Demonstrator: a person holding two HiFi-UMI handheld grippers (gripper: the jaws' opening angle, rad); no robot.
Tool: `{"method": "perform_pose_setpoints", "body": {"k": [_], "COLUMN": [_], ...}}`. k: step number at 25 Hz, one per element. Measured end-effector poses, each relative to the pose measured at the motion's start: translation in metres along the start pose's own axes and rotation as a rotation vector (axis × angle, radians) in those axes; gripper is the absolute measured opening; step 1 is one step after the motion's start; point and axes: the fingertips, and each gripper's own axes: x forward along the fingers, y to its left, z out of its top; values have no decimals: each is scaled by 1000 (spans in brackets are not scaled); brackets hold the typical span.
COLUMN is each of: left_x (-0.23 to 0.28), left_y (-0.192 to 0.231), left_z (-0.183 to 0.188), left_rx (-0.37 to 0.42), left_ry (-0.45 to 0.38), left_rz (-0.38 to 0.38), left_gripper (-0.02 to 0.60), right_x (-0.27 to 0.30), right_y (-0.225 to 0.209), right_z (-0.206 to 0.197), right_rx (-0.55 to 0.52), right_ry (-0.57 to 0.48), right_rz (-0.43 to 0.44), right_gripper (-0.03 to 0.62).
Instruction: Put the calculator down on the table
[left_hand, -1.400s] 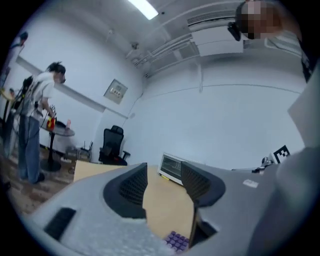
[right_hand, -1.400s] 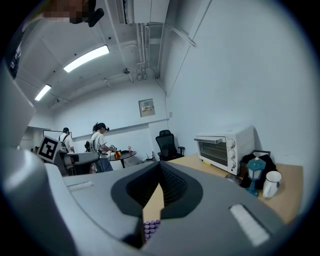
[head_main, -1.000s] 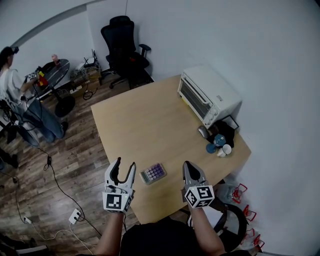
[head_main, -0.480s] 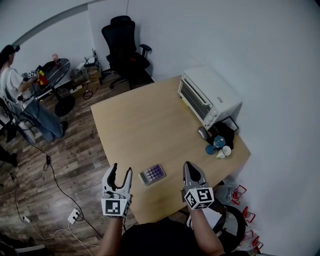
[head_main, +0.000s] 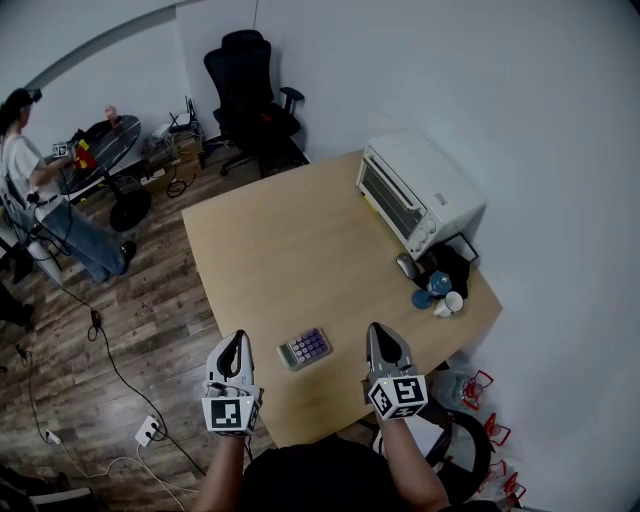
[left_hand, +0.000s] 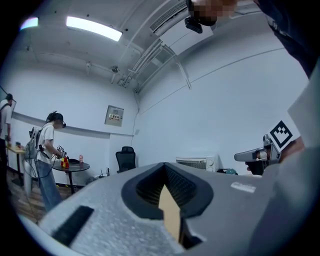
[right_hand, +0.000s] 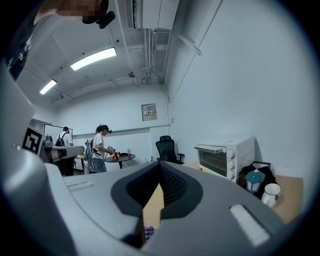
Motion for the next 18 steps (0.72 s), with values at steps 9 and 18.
{"method": "perform_pose_setpoints", "body": {"k": [9, 18], "left_x": [-1, -2], "left_y": [5, 7], "left_z": [7, -2], "left_rx": [0, -27], "left_ry": [-16, 4], "left_rz": [12, 17], "left_gripper": [-3, -3], "right_x": [-1, -3], "right_y": [2, 3], "right_z": [8, 8], "right_rx": [-13, -12], "right_ry": [-16, -17], "right_rz": [2, 13], "right_gripper": [9, 9]}}
